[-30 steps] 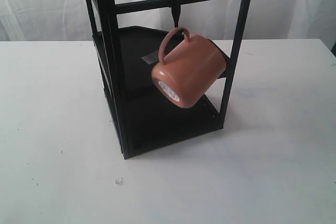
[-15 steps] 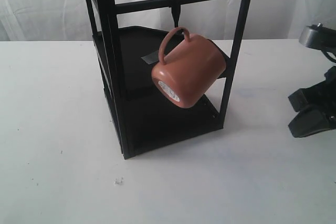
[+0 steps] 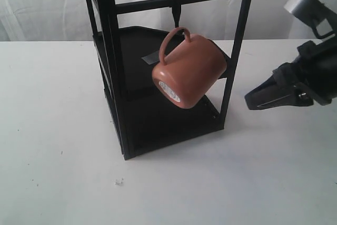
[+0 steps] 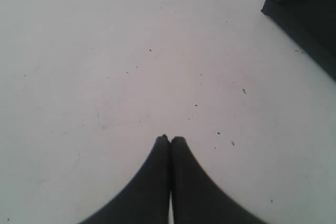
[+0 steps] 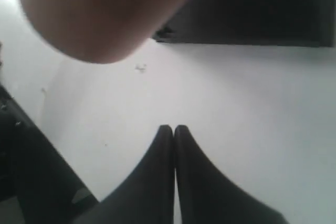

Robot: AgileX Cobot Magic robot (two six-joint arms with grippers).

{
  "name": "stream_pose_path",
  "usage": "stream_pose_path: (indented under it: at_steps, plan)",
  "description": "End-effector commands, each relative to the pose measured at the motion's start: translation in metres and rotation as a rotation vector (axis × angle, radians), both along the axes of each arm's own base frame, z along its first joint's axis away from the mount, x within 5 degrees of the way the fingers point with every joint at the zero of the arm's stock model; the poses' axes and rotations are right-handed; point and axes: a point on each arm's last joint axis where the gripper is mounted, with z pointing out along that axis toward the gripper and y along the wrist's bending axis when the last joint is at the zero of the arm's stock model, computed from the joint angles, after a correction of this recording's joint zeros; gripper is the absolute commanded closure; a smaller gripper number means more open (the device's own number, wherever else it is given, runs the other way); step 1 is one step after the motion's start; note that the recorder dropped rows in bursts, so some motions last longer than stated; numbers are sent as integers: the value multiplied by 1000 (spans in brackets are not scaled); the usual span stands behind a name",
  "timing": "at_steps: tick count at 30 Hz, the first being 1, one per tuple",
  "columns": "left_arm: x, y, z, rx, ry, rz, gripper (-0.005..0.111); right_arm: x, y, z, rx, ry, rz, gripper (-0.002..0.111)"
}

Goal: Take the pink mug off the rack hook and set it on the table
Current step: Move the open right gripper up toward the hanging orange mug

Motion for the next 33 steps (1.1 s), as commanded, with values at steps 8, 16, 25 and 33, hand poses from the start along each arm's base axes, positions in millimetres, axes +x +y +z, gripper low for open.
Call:
stream_pose_path:
  at_steps: [8,16,25,33]
  plan:
    - [0,-1,-1,-3,-2,-7,107,-18,38,5,38,-49,264,108]
    - [0,-1,-1,-3,-2,-7,107,-25,51,4,31,-49,329,108]
    - [0,-1,-1,-3,-2,-7,107,-37,48,18,43,-56,282,108]
    - [0,-1,-1,-3,-2,-7,107,-32,27,59,-234,-204,200,100]
